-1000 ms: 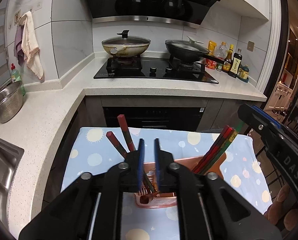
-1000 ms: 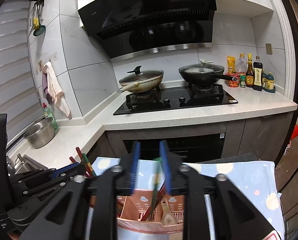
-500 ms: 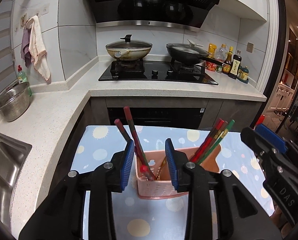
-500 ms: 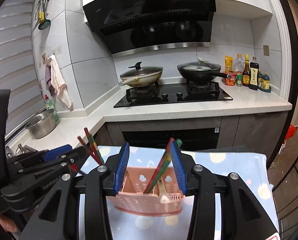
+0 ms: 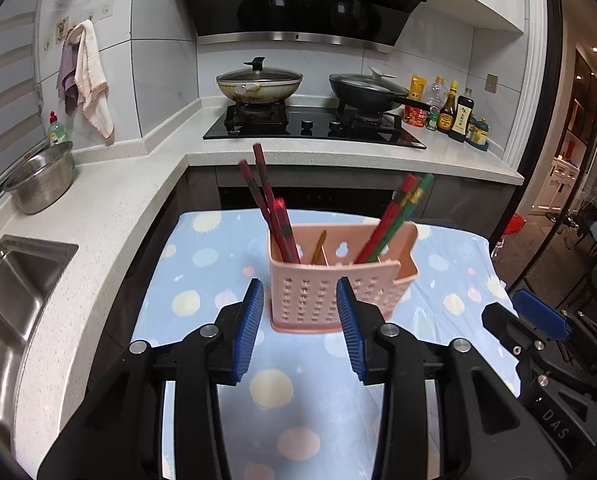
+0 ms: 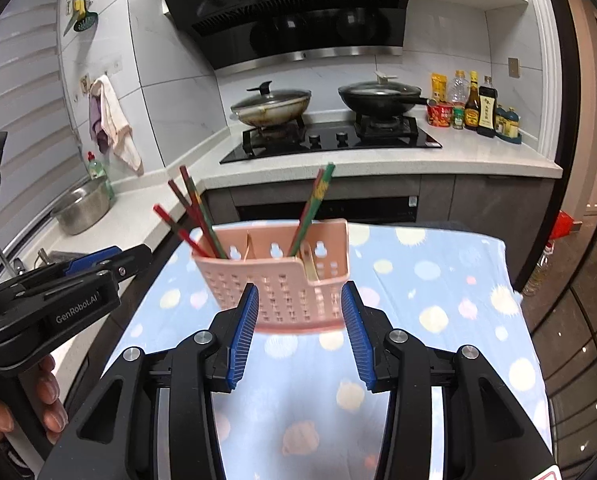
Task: Organize utensils
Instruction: 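Open both tools and pull them back from the pink holder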
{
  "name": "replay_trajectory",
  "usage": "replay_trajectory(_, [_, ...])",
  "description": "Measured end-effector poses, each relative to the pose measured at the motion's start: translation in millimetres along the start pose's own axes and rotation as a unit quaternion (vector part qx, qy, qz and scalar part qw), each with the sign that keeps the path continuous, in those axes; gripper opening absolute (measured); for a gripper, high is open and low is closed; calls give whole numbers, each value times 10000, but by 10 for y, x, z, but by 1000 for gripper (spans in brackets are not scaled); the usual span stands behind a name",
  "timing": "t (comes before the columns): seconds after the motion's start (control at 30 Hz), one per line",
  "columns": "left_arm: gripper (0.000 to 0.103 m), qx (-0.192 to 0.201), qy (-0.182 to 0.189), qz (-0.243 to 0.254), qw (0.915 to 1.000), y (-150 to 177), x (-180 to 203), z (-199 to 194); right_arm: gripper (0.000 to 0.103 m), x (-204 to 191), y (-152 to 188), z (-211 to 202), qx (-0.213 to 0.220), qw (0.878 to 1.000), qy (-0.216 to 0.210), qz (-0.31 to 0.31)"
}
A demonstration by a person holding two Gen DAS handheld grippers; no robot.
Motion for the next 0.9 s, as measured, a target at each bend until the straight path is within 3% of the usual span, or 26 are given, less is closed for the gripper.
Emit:
replay_trajectory(0.07, [38,-14,-26,23,10000,106,36,-62,43,-3,102,-51,-104,9999,4,27])
replay_trajectory(0.2, [52,-28,-52,-16,10000,321,51,-181,44,8,305,-165,-239,9996,114,43])
replay_trajectory(0.27, [55,-37,-97,-11,9999,410,60,-224,52,22,402,-222,-265,9995,145,107])
replay_trajectory(0.57, [66,-179,-234,9,9996,766,132,-316,66,47,684,-387,-288,9990,331,-6])
replay_trajectory(0.9, [85,-268,-342,-25,9991,1010,162,-389,74,109,852,-471,-287,9983,510,-12])
Point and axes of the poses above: each gripper's, at about its wrist camera, not at the fingertips, and z roughly the way its jaws point, x to its right, y to its underside, the point moved 3 cm from there along z, roughly the way its jaws point, and after that the axes turned 3 degrees about -x, right-handed, at the moved point
